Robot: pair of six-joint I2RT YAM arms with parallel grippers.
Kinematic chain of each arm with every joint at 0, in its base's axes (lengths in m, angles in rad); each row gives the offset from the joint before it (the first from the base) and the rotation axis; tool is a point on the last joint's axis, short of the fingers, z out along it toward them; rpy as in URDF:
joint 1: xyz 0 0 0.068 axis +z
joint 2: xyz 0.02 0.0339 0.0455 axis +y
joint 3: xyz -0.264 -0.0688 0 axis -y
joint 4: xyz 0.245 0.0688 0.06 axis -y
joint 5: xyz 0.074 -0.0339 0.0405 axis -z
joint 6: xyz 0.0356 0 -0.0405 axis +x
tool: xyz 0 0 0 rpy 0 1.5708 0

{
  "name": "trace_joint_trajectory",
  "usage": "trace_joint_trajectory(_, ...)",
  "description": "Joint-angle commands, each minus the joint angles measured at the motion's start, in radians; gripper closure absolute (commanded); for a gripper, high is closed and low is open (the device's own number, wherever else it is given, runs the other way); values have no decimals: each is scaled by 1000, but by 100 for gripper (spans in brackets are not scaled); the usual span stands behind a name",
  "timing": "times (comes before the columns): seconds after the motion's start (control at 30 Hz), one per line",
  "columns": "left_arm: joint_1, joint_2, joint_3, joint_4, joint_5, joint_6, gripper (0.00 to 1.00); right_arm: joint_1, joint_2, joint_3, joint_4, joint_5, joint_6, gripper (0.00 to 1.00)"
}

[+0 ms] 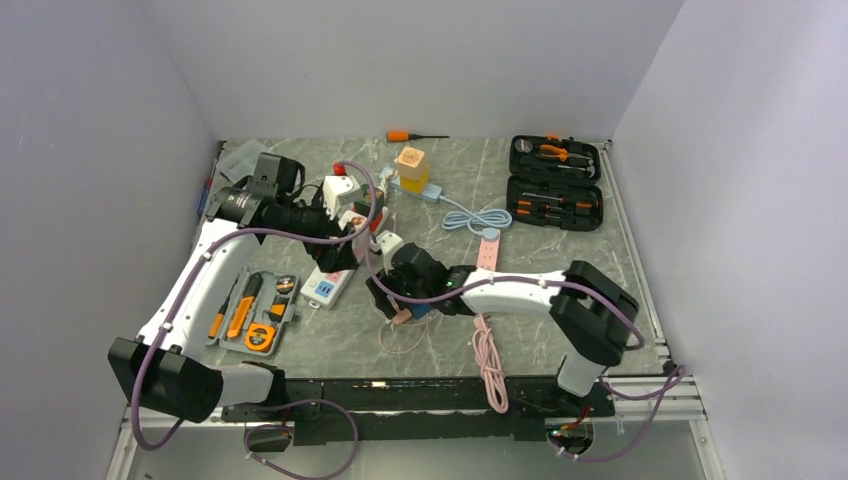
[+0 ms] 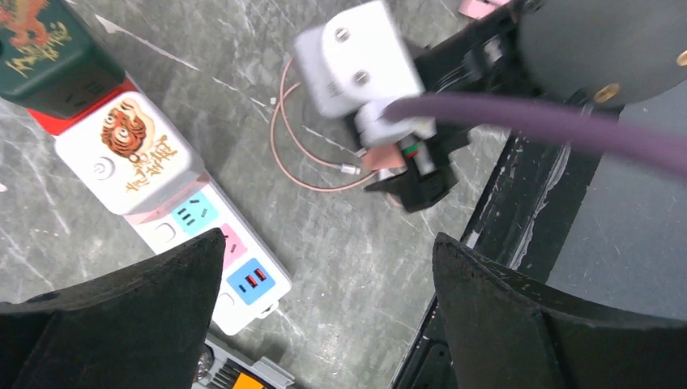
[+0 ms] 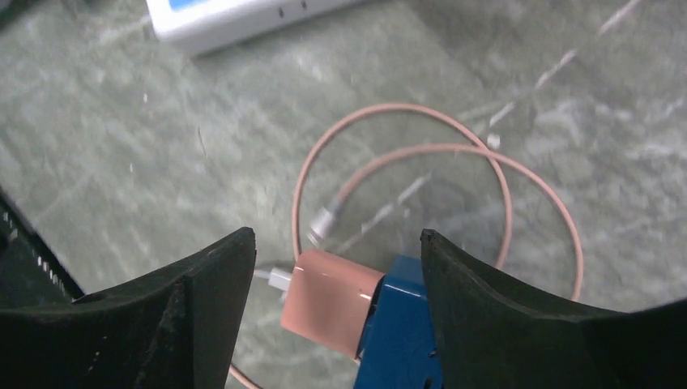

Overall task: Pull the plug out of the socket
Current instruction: Place the plug at the center of the board.

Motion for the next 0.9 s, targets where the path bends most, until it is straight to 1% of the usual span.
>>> trace_joint_trajectory(0.0,3,7,-41,49,14,-8,1,-2,-142,-131,-49,-61,-12,25)
trace_joint_trajectory(0.1,3,25,-53,53,27,-15,1,-3,-214,-187,-63,-68,8,26)
trace_joint_trajectory(0.17,3,36,-55,55,37,-21,1,-3,-262,-199,-71,-51,22,24)
trace_joint_trajectory(0.27,0,45,-39,66,42,-33,1,-15,-327,-176,-86,-8,34,19)
trace_joint_trajectory(0.37,-16,66,15,57,32,-38,1,-68,-390,-119,-118,18,73,17)
trace_joint_trajectory(0.43,-37,82,64,40,6,-24,1,-147,-436,-110,-142,29,131,16)
trace_joint_trajectory(0.53,-76,95,121,24,-53,21,1,-325,-504,-147,-179,6,249,16)
trace_joint_trajectory(0.63,-119,82,140,51,-107,54,1,-494,-524,-208,-224,-3,342,16)
trace_joint_trajectory(0.7,-151,96,177,30,-127,91,1,-599,-514,-253,-230,-32,392,15)
trace_joint_trajectory(0.8,-189,166,278,-59,-139,127,1,-739,-481,-339,-146,-161,461,13)
trace_joint_trajectory(0.87,-208,219,354,-117,-145,147,1,-795,-448,-385,-58,-227,488,12)
